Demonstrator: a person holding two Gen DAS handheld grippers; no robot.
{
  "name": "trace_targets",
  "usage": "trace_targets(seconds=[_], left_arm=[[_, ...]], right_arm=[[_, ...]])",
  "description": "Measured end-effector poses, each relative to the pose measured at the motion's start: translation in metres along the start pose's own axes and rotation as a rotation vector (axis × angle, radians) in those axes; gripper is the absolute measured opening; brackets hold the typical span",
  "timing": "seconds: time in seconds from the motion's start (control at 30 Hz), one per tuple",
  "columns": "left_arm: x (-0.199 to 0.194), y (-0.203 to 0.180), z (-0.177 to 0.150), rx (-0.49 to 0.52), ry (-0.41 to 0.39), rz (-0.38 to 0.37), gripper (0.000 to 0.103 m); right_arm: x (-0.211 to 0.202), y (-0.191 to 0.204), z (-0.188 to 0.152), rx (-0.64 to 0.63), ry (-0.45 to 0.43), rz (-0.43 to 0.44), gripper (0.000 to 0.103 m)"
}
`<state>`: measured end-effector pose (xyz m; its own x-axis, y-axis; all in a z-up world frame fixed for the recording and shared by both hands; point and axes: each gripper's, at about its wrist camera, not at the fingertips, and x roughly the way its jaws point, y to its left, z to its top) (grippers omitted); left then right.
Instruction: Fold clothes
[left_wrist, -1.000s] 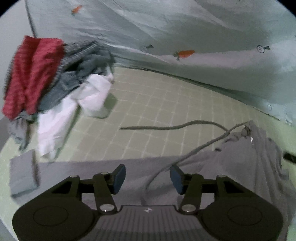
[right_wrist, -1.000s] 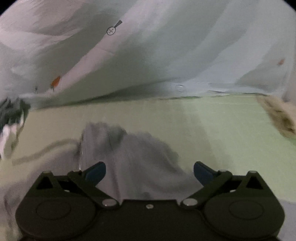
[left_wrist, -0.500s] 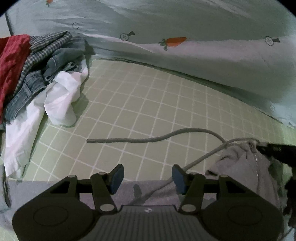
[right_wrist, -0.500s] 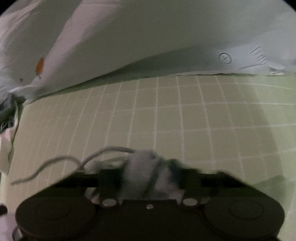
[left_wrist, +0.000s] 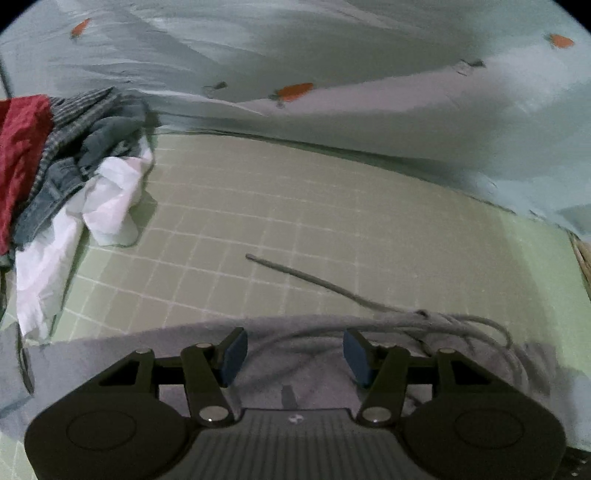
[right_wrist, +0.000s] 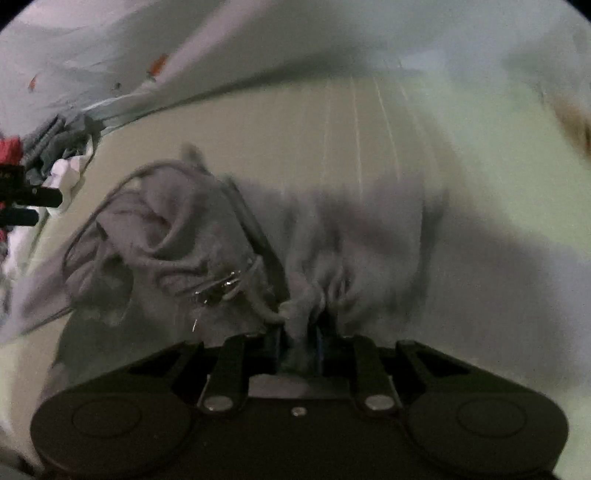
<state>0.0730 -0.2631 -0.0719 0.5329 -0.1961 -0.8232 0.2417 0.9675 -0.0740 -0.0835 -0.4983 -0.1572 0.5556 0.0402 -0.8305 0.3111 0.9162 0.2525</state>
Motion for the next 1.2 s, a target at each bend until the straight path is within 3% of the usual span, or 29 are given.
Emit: trace_targets(seconds=[0.07, 0.2, 0.3, 0.33, 0.4, 0.53, 0.63, 0.73, 0.8, 0.87, 0.93, 1.0, 1.1, 1.2], left_arm=[[-0.006, -0.007, -0.005, 0.031, -0.003, -0.015, 0.059], [-0.012, -0.018, -0.009, 0.066, -0.004, -0.047, 0.059], [-0.014, -0.023, -0.007, 0.080, -0.016, -0.056, 0.059], [-0.014, -0.024, -0.006, 0.080, -0.020, -0.058, 0.061], [-0.014, -0.026, -0.002, 0.076, -0.021, -0.064, 0.066], [-0.011, -0.032, 0.007, 0.086, -0.032, -0.072, 0.078], [-0.007, -0.038, 0.014, 0.091, -0.037, -0.074, 0.085], [-0.003, -0.048, 0.021, 0.099, -0.033, -0.099, 0.085], [0.002, -0.056, 0.026, 0.112, -0.027, -0.122, 0.085], [0.008, -0.068, 0.030, 0.136, -0.024, -0.138, 0.085], [0.014, -0.082, 0.033, 0.166, -0.029, -0.151, 0.085], [0.020, -0.097, 0.035, 0.197, -0.030, -0.169, 0.085], [0.032, -0.118, 0.037, 0.230, -0.017, -0.199, 0.085], [0.047, -0.134, 0.029, 0.265, 0.029, -0.199, 0.085]], right_arm=[[-0.013, 0.000, 0.004, 0.003, -0.049, -0.013, 0.020], [-0.032, -0.002, 0.018, 0.004, -0.164, -0.026, 0.045], [-0.041, -0.004, 0.030, 0.013, -0.233, -0.019, 0.052], [-0.039, -0.003, 0.037, 0.021, -0.246, -0.010, 0.063], [-0.037, -0.004, 0.049, 0.037, -0.283, -0.016, 0.096], [-0.033, -0.009, 0.072, 0.023, -0.331, -0.025, 0.102], [-0.015, -0.012, 0.090, -0.002, -0.278, -0.075, 0.102], [0.005, -0.011, 0.099, -0.067, -0.206, -0.073, 0.090], [0.015, -0.008, 0.098, -0.097, -0.158, -0.044, 0.062], [0.026, -0.005, 0.093, -0.117, -0.106, -0.036, 0.043], [0.033, -0.003, 0.086, -0.136, -0.064, -0.046, 0.037], [0.030, -0.003, 0.077, -0.158, -0.064, -0.043, 0.025], [0.020, -0.005, 0.066, -0.173, -0.065, -0.040, 0.014], [0.011, -0.005, 0.055, -0.164, -0.064, -0.042, 0.011]])
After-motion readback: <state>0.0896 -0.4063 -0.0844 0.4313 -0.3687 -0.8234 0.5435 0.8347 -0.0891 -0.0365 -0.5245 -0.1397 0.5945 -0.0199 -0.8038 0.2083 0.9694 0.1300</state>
